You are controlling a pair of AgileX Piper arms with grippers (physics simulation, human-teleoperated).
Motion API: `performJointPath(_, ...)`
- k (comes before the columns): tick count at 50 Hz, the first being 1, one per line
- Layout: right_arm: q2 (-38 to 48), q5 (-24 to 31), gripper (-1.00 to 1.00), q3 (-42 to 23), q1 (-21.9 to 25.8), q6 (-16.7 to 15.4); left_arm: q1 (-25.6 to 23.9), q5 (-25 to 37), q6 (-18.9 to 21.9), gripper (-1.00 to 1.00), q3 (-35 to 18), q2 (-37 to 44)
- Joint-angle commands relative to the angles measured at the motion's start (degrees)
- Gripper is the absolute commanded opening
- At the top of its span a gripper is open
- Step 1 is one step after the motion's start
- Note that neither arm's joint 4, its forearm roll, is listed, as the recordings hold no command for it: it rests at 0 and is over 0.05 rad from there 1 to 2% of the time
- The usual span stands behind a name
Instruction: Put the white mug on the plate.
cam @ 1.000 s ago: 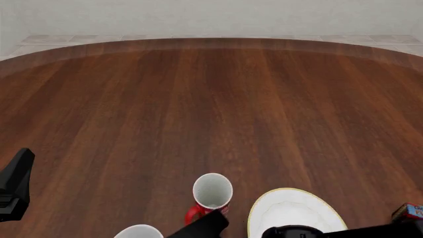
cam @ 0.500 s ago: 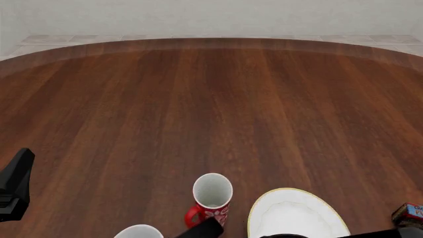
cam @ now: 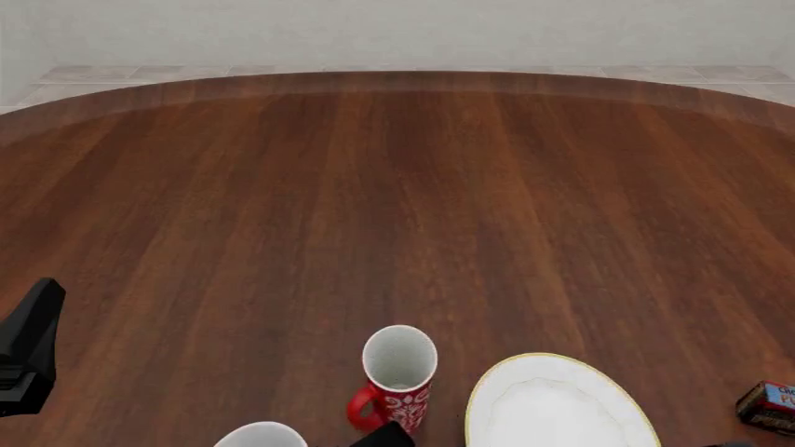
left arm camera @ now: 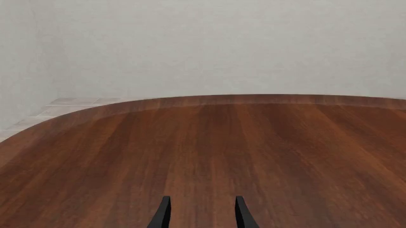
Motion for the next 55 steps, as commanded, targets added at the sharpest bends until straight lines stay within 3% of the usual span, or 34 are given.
performJointPath(1,0.97,-1.35,1.00,0.34,0.23,-0.04,0.20,-0.20,0.00,1.00,0.54,-0.36)
performJointPath(32,4.96,-3.38,1.00,0.33,2.61,2.40,0.20,-0.19,-0.01,1.00,0.54,-0.36)
performJointPath(55,5.78,-3.32,1.00,-0.24,2.44,2.19,0.22,-0.19,0.00,1.00,0.54,-0.36)
